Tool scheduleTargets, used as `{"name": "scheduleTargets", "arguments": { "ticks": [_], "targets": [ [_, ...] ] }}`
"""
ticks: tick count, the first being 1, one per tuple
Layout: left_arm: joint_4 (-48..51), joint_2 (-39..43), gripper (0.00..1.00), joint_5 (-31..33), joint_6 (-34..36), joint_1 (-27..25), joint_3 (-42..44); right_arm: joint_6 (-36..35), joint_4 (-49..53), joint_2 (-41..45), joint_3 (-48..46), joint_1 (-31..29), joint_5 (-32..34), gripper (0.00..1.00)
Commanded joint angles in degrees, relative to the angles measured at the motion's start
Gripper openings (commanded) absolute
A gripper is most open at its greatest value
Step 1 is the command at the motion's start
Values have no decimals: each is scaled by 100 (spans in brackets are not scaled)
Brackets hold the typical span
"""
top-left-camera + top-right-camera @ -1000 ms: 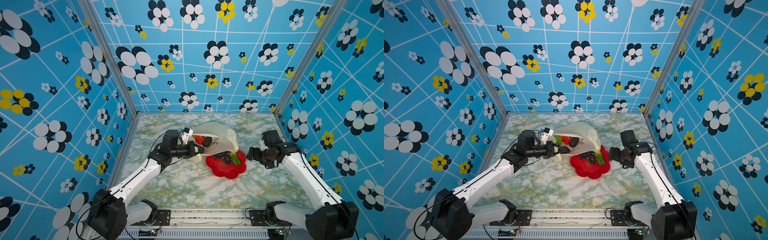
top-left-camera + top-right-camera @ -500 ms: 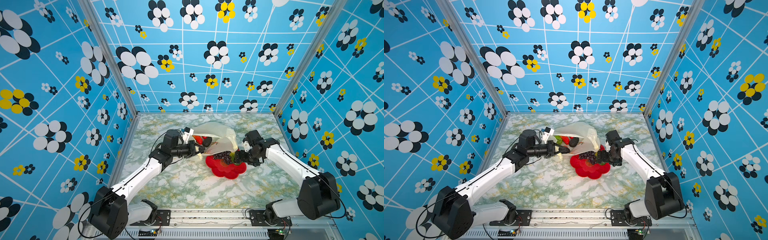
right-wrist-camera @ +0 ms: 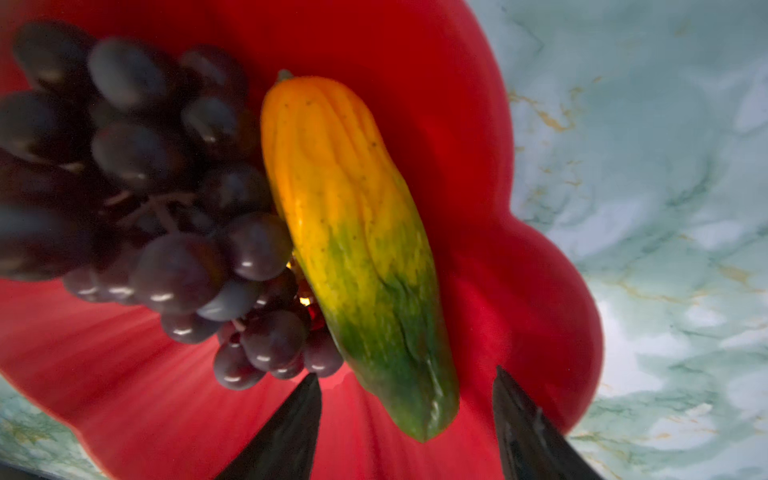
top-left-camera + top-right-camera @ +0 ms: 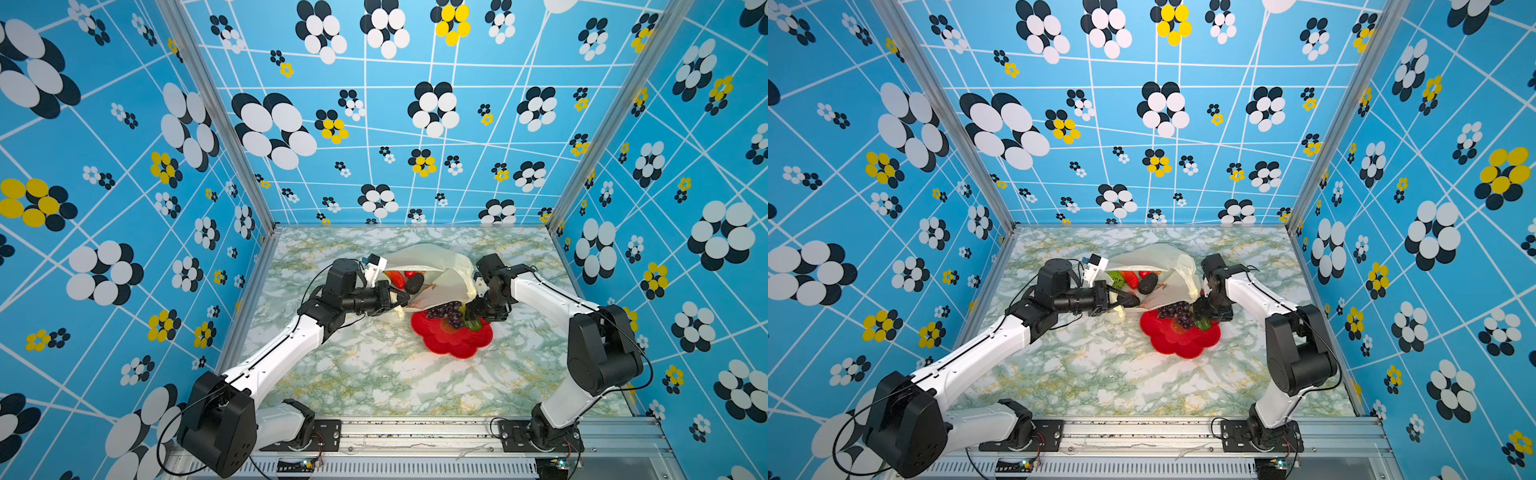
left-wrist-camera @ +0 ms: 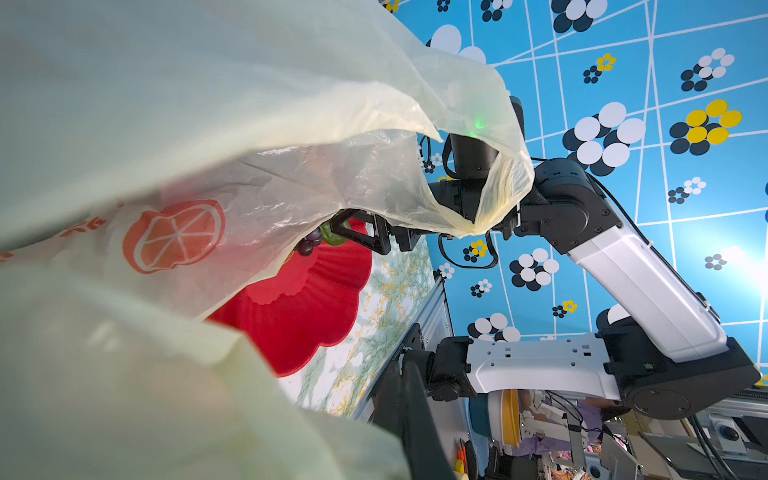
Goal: Place the fruits into the plastic bag
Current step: 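Lower the right gripper onto the green-yellow fruit on the plate and grasp it, then lift the green-yellow fruit with the right gripper and carry it toward the bag mouth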
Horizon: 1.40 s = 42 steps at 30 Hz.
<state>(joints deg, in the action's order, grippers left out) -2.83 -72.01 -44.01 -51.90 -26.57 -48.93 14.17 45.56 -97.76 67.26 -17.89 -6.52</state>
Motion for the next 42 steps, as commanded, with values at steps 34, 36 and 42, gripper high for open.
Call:
{"name": "scheduleTargets", "arguments": {
  "ticks": [34, 36, 42],
  "targets": [
    [-133, 45, 0, -43, -136, 55, -10, 537, 170, 1060, -185, 96, -805, 26],
    [-148, 55, 0, -52, -140, 55, -12, 562, 300, 1343, -303, 209, -838, 25],
    [-183, 68, 0, -89, -163, 55, -25, 557, 978, 2567, 17, 558, -599, 25]
  ]
}}
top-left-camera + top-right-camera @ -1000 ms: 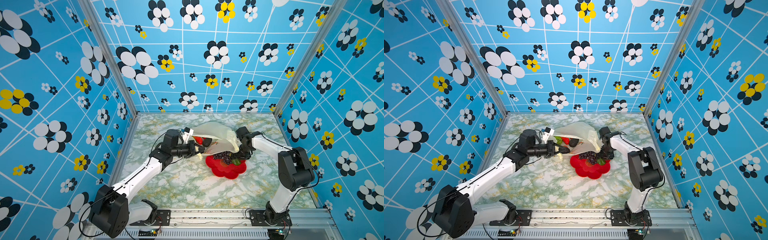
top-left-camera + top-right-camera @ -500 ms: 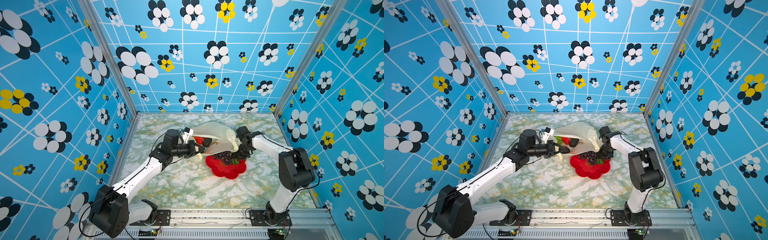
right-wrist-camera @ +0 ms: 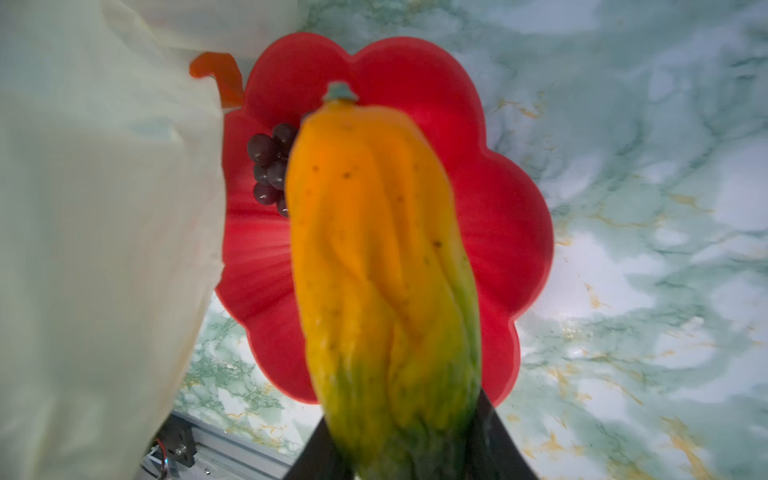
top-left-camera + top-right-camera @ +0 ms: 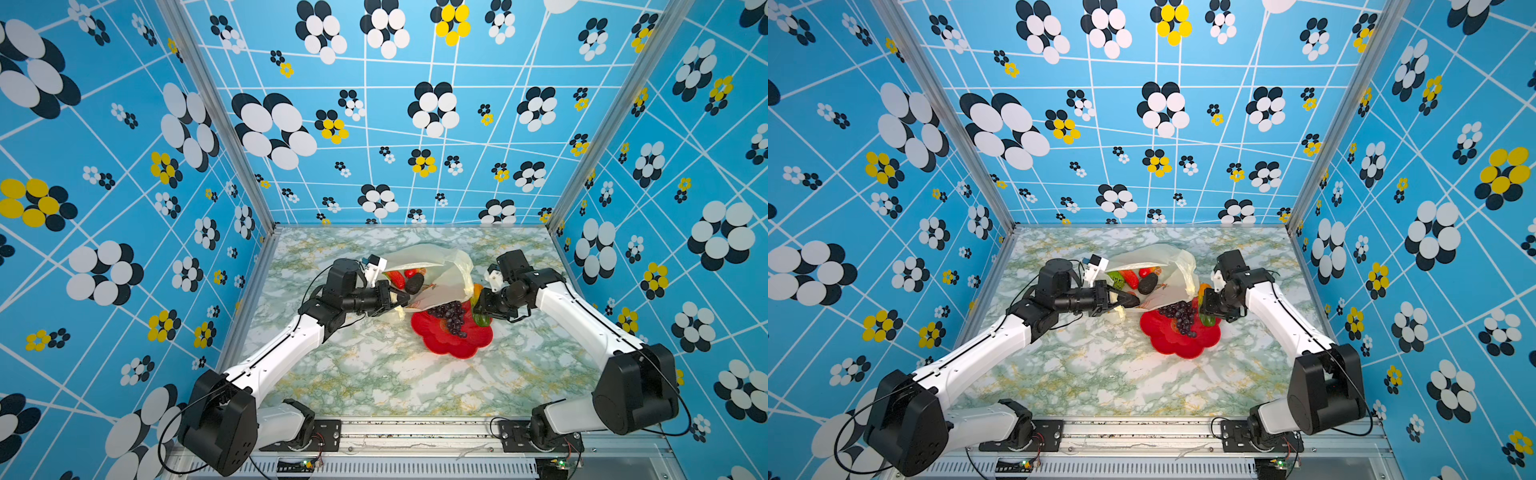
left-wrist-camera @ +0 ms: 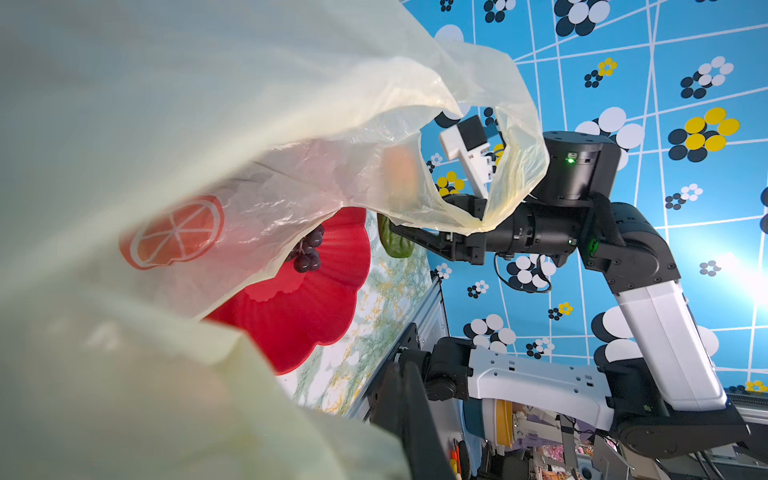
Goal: Place the fruits into the plastic bag
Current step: 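Lift the green-yellow fruit with the right gripper and carry it toward the bag mouth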
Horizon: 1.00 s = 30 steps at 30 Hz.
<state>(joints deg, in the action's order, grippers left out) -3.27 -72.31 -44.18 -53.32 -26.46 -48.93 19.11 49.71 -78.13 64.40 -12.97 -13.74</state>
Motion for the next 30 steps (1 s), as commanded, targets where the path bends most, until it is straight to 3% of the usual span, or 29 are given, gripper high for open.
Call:
{"name": "scheduleTargets", "arguments": {
  "ticks": [1, 5, 10, 13, 19, 30],
  "targets": [
    [-139, 99, 0, -75, -20, 27, -37, 42, 645, 765, 452, 67, 184, 25],
    [-165, 119, 0, -79, -21, 14, -29, 122, 856, 1263, 1251, 66, -163, 24],
    [-170, 188, 0, -61, -21, -9, -20, 889, 427, 1136, 1669, -190, -1965, 24],
    [-127, 264, 0, -21, 5, -26, 6, 1341, 96, 834, 1706, -856, -2582, 24],
    [-27, 323, 0, 64, 67, -78, -14, 1654, -74, 285, 1512, -2095, -2549, 24],
    [-23, 237, 0, 17, 128, -108, -182, 1983, -871, -465, 764, -2516, -2602, 24]
  ]
}}
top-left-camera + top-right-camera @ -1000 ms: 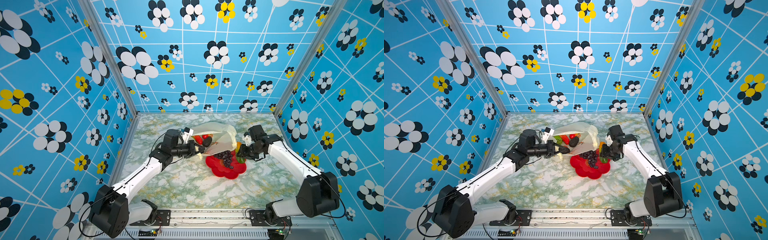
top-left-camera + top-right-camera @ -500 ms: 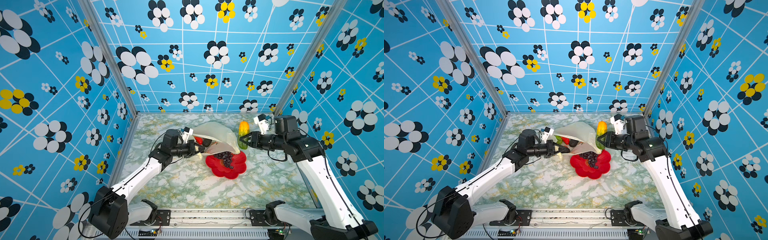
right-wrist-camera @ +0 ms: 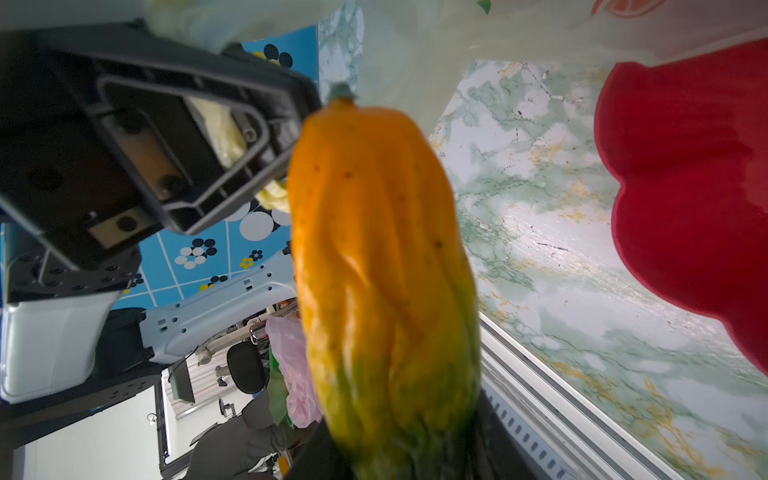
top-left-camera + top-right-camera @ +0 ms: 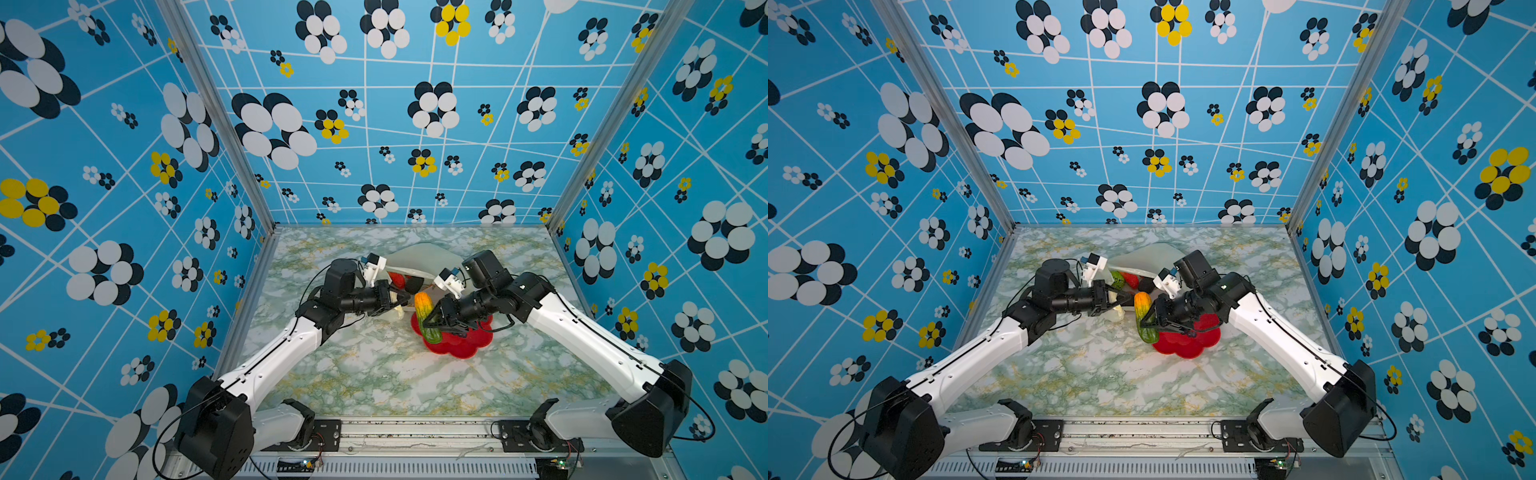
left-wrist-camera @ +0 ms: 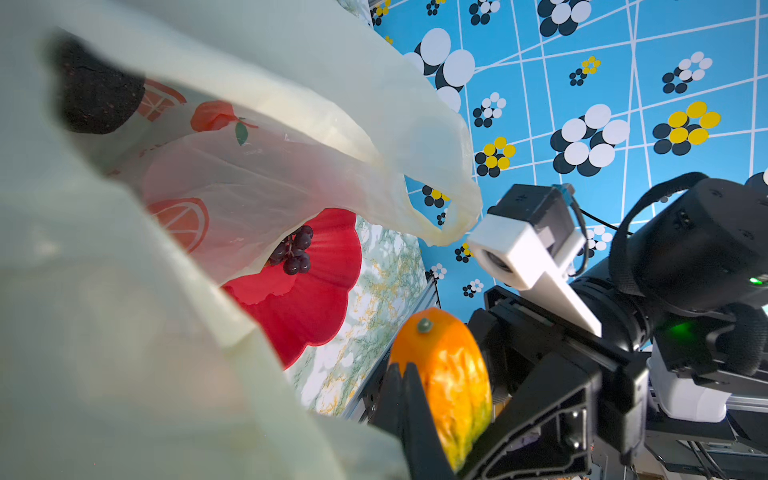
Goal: Place the fruits into the plastic bag
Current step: 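Lift the green-yellow fruit with the right gripper and carry it toward the bag mouth, then lower the fruit into the bag held by the left gripper and open the right gripper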
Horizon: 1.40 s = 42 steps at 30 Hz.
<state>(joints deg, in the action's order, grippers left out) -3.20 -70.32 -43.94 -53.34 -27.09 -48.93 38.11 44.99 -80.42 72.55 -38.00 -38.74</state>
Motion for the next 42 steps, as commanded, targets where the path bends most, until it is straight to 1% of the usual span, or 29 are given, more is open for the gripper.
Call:
{"name": "scheduleTargets", "arguments": {
  "ticks": [1, 4, 8, 12, 13, 16, 17, 18, 20, 22, 23, 24, 28, 33, 42],
  "targets": [
    [-30, 44, 0, -40, 152, -61, -187, 45, -438, -434, 57, -12, -92, 24],
    [-27, 51, 0, -177, 201, -101, -145, -28, -547, -1105, 507, 107, -151, 25],
    [17, 175, 0, -231, 210, -114, -32, -70, -569, -1985, 1229, 484, -166, 25],
    [-35, 244, 0, -246, 201, -112, 8, 350, -1013, -2755, 1856, 684, -146, 24],
    [-36, 232, 0, -256, 201, -108, 2, 466, -1106, -2904, 2192, 689, -120, 24],
    [-75, 172, 0, -257, 206, -104, -52, 1007, -1558, -3438, 2687, 698, -46, 29],
    [-76, 132, 0, -264, 206, -99, -77, 1220, -1777, -3591, 2808, 698, -48, 32],
    [-80, 108, 0, -272, 210, -96, -104, 1389, -1935, -3726, 2946, 689, -62, 39],
    [-62, 56, 0, -265, 210, -76, -143, 1504, -1946, -3910, 3278, 680, -17, 57],
    [-40, 54, 0, -246, 210, -42, -173, 1426, -1831, -3948, 3517, 667, 90, 75],
    [-20, 58, 0, -227, 210, -7, -184, 1371, -1765, -3938, 3571, 667, 134, 81],
    [-12, 78, 0, -200, 211, 16, -182, 1314, -1729, -3900, 3583, 662, 160, 85],
    [-5, 120, 0, -124, 197, 105, -144, 1049, -1483, -3691, 3493, 670, 228, 87],
    [-147, 85, 0, -72, 38, 126, -103, 759, -1305, -3284, 3170, 689, 374, 87],
    [-266, 173, 0, 181, -139, 120, 95, 523, -1226, -2695, 2990, 715, 411, 87]
  ]
}}
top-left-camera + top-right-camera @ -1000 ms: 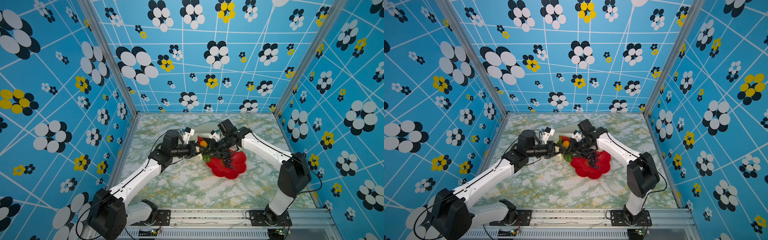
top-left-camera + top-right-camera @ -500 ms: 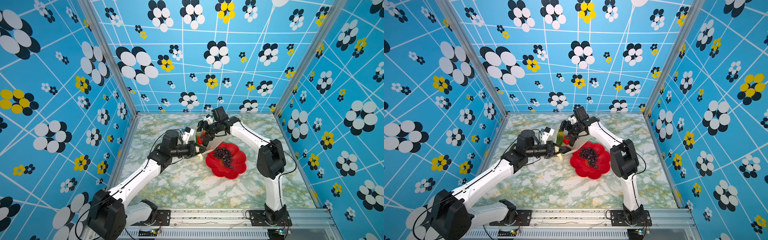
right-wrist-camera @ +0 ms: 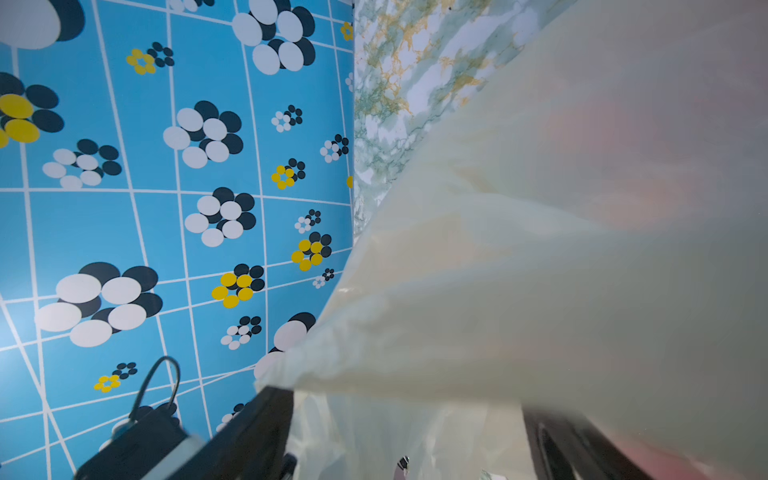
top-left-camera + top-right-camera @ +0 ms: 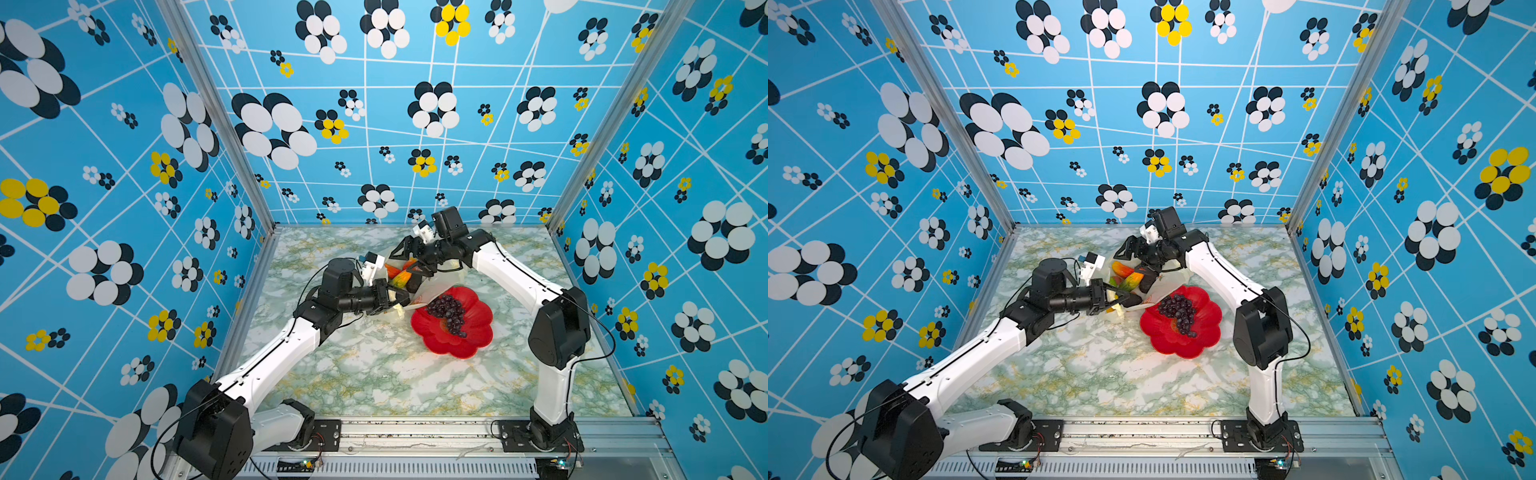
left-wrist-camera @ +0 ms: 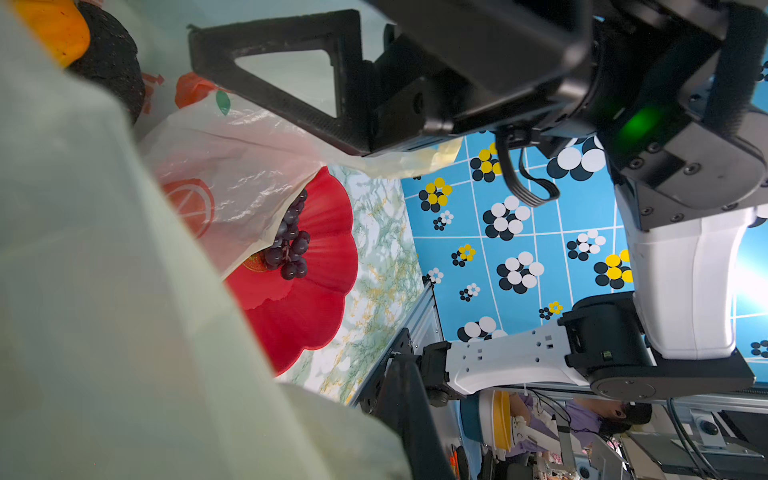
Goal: Place the fruits into the plastic bag
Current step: 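Lower the fruit into the bag held by the left gripper and open the right gripper, then withdraw the right gripper from the bag and move it back over the plate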
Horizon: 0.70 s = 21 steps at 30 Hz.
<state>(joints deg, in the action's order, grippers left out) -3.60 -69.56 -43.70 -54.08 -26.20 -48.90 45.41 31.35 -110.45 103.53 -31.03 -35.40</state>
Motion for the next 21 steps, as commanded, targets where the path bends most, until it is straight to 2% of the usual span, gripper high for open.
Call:
{"name": "scheduleTargets", "arguments": {
  "ticks": [1, 8, 15, 21],
  "targets": [
    [-236, 99, 0, 184, -75, 42, 127, -209, 113, 375, -134, 17, 81, 87],
    [-260, 144, 0, 265, -85, 48, 234, -204, -164, 678, -144, 35, -105, 87],
    [-319, 103, 0, 274, -75, 120, 241, 55, -824, 854, -113, 79, -572, 87],
    [-328, 69, 0, 252, -111, 131, 232, -139, -920, 1074, 92, 147, -580, 86]
  ]
}}
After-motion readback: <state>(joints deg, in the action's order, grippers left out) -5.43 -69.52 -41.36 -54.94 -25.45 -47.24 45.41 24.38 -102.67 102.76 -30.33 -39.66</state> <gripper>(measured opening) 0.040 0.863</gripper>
